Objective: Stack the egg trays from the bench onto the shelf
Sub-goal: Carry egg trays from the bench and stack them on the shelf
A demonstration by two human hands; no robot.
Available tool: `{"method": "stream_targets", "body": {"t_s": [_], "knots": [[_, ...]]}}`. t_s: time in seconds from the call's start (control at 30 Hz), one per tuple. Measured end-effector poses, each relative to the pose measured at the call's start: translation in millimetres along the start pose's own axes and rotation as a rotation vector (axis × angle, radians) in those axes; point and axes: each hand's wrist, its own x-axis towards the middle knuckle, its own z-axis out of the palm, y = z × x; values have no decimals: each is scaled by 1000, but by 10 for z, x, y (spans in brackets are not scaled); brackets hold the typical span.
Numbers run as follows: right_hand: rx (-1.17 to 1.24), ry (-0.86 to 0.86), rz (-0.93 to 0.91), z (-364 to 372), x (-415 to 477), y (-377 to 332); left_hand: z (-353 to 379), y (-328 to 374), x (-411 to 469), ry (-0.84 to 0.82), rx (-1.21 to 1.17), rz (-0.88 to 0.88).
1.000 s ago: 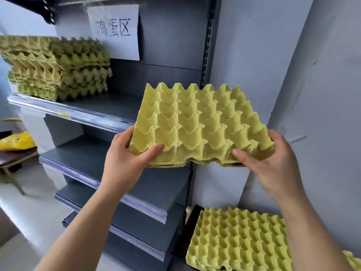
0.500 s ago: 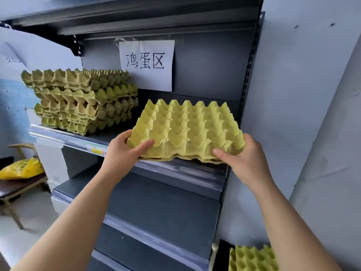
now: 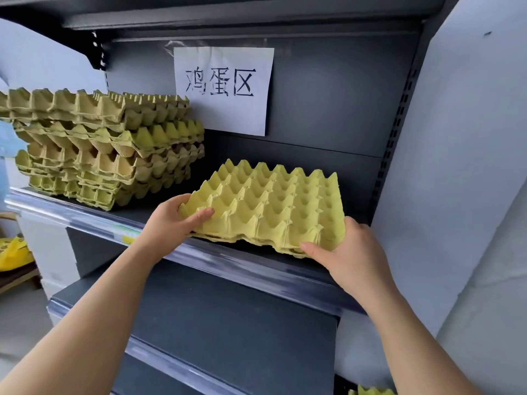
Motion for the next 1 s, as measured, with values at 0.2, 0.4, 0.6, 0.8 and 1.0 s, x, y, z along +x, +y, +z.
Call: {"method": "stream_targets", "body": {"t_s": [0.2,0.4,0.6,0.8,1.0], "knots": [[13,-37,95,187,-43,-151,-141,-189,236,-86,153,-44],[-51,-8,162,211,-147,-396,-161,-234,356,-100,345,16],[-126,188,76,155,-427,-477,56,-165,203,57,506,509],[-169,316,112,-91,-888,-105,611,65,-295,-93,368,770],[-283,371,222,-474,-1535,555,1461,378,-886,-253,235,924]]}}
